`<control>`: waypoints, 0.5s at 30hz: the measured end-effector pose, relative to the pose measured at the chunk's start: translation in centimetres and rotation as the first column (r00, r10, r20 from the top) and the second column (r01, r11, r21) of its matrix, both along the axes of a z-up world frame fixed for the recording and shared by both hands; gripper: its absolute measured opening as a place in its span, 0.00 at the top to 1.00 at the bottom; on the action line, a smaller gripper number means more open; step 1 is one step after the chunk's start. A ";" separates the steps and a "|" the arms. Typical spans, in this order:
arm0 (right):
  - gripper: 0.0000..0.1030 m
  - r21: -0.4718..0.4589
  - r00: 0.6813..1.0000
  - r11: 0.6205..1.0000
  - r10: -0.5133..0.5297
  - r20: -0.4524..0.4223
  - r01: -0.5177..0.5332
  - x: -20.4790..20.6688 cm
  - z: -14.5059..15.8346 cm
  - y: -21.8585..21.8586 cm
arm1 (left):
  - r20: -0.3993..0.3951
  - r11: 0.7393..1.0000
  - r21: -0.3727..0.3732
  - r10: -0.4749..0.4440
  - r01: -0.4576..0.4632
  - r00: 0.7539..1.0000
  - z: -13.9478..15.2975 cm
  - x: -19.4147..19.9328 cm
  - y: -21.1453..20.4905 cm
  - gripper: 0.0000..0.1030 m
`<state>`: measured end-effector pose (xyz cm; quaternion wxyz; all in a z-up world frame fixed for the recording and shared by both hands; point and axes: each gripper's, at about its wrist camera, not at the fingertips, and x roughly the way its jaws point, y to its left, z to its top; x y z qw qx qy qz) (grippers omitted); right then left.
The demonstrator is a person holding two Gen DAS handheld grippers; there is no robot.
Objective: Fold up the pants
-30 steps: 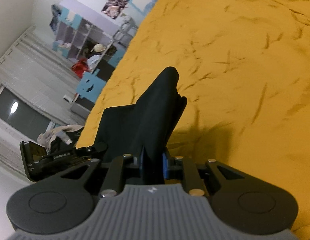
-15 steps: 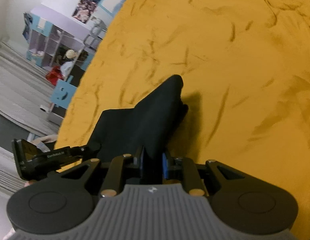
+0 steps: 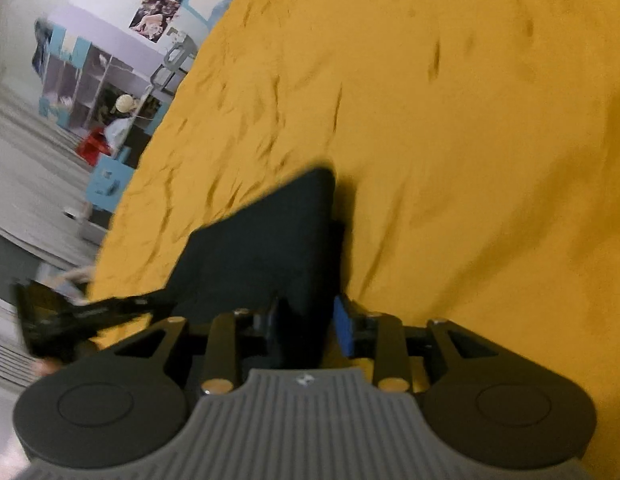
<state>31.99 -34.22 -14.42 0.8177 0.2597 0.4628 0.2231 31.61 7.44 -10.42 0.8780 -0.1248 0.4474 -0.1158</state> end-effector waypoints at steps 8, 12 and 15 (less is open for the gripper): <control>0.95 -0.030 0.998 0.999 -0.017 0.053 0.018 4.4 -0.4 2.6 | 0.037 0.999 0.032 0.037 -0.038 0.999 -1.7 3.4 -2.2 0.82; 1.00 -0.027 0.999 0.999 -0.046 0.006 0.046 5.4 -2.5 2.7 | 0.005 0.996 0.060 0.068 -0.068 0.998 -3.3 3.8 -1.9 0.90; 1.00 -0.052 0.999 0.997 -0.049 0.018 0.050 5.3 -2.0 3.0 | 0.007 0.995 0.050 0.085 -0.085 0.996 -2.8 3.5 -1.3 0.91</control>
